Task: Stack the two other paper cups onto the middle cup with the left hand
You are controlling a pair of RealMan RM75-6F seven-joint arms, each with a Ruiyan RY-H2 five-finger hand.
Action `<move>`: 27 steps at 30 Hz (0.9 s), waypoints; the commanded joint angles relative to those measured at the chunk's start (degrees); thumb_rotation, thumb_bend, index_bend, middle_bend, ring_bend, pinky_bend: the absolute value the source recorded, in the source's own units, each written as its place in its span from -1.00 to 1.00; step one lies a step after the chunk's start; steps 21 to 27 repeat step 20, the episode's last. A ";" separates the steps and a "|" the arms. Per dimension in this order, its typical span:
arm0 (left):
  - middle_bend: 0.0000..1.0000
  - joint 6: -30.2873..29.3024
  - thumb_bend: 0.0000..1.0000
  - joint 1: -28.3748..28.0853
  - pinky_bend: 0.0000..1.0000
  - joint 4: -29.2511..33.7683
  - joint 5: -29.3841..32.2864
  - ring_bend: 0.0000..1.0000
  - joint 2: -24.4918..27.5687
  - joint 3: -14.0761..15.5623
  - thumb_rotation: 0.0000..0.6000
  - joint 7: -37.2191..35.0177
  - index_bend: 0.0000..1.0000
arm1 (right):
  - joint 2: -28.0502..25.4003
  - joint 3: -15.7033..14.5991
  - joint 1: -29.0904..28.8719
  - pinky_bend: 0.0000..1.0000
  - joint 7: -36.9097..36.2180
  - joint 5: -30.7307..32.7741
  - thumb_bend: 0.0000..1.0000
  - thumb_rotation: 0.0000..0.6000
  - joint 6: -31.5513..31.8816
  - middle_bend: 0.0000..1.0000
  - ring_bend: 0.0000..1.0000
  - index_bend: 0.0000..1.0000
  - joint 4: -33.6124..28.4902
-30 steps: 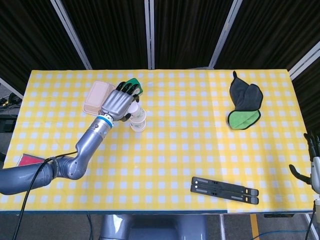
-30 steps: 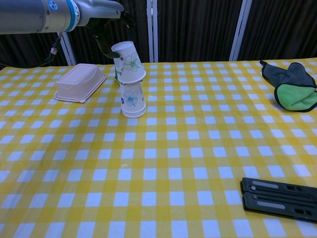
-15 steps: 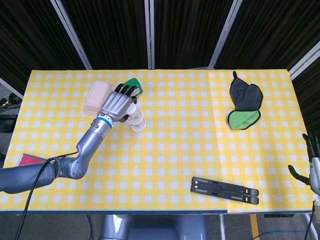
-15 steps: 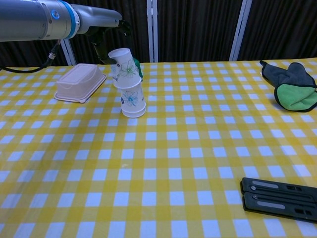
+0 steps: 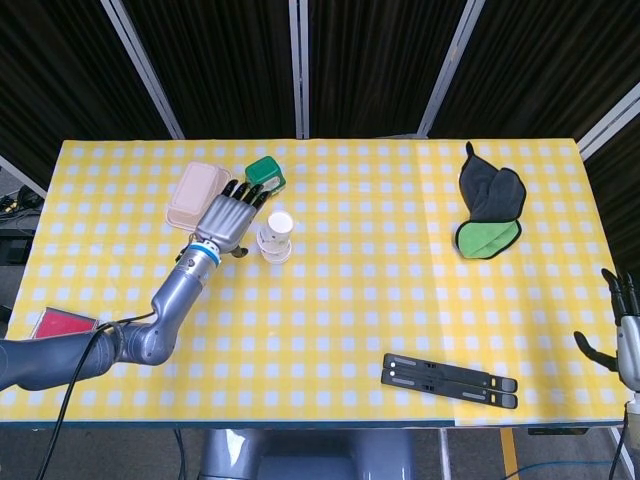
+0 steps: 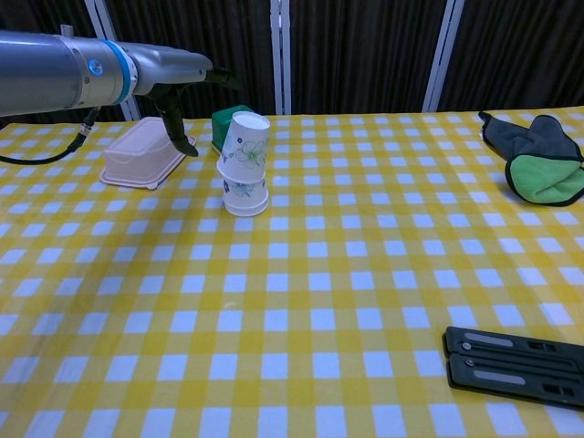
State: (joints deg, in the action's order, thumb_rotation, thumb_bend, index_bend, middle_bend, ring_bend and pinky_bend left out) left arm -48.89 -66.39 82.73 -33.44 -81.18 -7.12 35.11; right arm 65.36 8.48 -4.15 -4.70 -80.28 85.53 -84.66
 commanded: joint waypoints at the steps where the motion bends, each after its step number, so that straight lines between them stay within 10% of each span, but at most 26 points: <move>1: -1.00 -2.92 -0.60 3.20 -1.00 2.84 -4.12 -1.00 1.65 0.79 1.00 -3.00 -1.00 | 0.11 -0.20 -0.02 -1.00 0.16 -0.32 -0.73 1.00 0.07 -1.00 -1.00 -1.00 -0.09; 20: -1.00 -36.12 -0.60 34.92 -1.00 12.40 -35.43 -1.00 7.43 14.29 1.00 -20.04 -1.00 | 1.28 -1.49 -0.54 -1.00 3.28 -1.69 -0.73 1.00 -0.60 -1.00 -1.00 -1.00 -0.20; 27: -1.00 -36.12 -0.60 34.92 -1.00 12.40 -35.43 -1.00 7.43 14.29 1.00 -20.04 -1.00 | 1.28 -1.49 -0.54 -1.00 3.28 -1.69 -0.73 1.00 -0.60 -1.00 -1.00 -1.00 -0.20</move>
